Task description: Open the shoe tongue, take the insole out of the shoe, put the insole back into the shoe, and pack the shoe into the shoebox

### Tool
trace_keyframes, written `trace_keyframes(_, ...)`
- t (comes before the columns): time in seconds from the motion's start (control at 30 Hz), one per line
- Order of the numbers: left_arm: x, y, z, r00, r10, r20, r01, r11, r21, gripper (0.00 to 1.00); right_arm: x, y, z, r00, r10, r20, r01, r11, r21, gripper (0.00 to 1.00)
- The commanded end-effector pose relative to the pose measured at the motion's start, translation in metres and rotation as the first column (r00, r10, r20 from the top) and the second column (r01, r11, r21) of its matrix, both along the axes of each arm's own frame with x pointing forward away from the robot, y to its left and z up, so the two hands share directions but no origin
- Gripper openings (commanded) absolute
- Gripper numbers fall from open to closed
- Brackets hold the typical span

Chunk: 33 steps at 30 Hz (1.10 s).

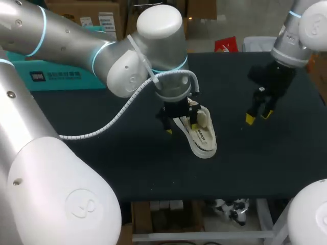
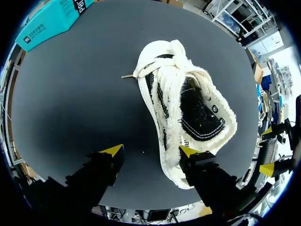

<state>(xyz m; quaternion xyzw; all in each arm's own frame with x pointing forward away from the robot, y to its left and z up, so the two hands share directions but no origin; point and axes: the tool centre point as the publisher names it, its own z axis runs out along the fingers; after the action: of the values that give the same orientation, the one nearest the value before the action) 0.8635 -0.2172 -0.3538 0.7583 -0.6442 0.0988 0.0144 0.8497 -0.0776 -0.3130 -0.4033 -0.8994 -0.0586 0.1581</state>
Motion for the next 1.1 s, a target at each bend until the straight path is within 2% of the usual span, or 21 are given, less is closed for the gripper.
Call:
trace_keyframes(0.03,0.008,-0.008,-0.008,1.0,0.014,-0.006,-0.014,1.0,0.011,0.45,-0.005,0.0,-0.002,0.998,0.051,0.037,-0.05,0.998,-0.034,1.0)
trace_keyframes(0.1,0.01,-0.009,-0.008,1.0,0.024,-0.002,-0.023,1.0,0.015,0.25,-0.007,-0.004,-0.004,0.996,0.07,0.058,-0.068,0.997,-0.042,1.0)
trace_keyframes(0.13,0.012,-0.01,-0.008,1.0,0.032,0.0,-0.032,0.999,0.021,0.06,-0.008,-0.006,-0.005,0.994,0.083,0.071,-0.079,0.996,-0.047,1.0)
trace_keyframes(0.17,0.013,-0.009,-0.009,0.999,0.038,-0.001,-0.038,0.999,0.017,0.0,-0.009,-0.008,-0.005,0.992,0.092,0.083,-0.088,0.995,-0.048,1.0)
trace_keyframes(0.33,0.016,-0.008,-0.009,0.999,0.05,0.003,-0.051,0.999,0.012,0.0,-0.017,-0.015,-0.007,0.977,0.15,0.15,-0.141,0.988,-0.066,1.0)
trace_keyframes(0.47,0.018,-0.006,-0.006,0.999,0.053,0.013,-0.053,0.999,-0.003,0.0,-0.022,-0.018,-0.006,0.979,0.14,0.149,-0.133,0.99,-0.055,1.0)
trace_keyframes(0.57,0.016,-0.002,0.006,0.998,0.016,0.062,-0.015,1.0,-0.019,0.0,-0.022,-0.018,-0.006,0.979,0.14,0.149,-0.133,0.99,-0.055,1.0)
trace_keyframes(0.73,0.017,0.015,0.027,0.976,-0.093,0.199,0.105,0.993,-0.051,0.0,-0.022,-0.018,-0.006,0.979,0.14,0.149,-0.133,0.99,-0.055,1.0)
trace_keyframes(0.83,0.02,0.025,0.034,0.962,-0.151,0.227,0.17,0.983,-0.07,0.0,-0.022,-0.018,-0.006,0.979,0.14,0.149,-0.133,0.99,-0.055,1.0)
trace_keyframes(0.87,0.021,0.028,0.037,0.956,-0.169,0.238,0.189,0.98,-0.063,0.0,-0.021,-0.017,-0.005,0.971,0.185,0.152,-0.172,0.98,-0.096,1.0)
trace_keyframes(0.93,0.022,0.031,0.043,0.935,-0.244,0.257,0.267,0.962,-0.059,0.0,-0.021,-0.02,0.0,0.926,0.323,0.198,-0.296,0.943,-0.153,1.0)
trace_keyframes(0.97,0.023,0.033,0.046,0.931,-0.263,0.254,0.285,0.957,-0.052,0.0,-0.02,-0.022,0.002,0.921,0.334,0.199,-0.304,0.938,-0.167,1.0)
trace_keyframes(1.03,0.024,0.036,0.053,0.912,-0.316,0.261,0.339,0.94,-0.046,0.0,-0.02,-0.027,0.006,0.858,0.452,0.246,-0.407,0.888,-0.211,1.0)
trace_keyframes(1.1,0.025,0.038,0.062,0.883,-0.374,0.283,0.398,0.917,-0.029,0.0,-0.014,-0.032,0.009,0.825,0.509,0.246,-0.46,0.857,-0.231,1.0)
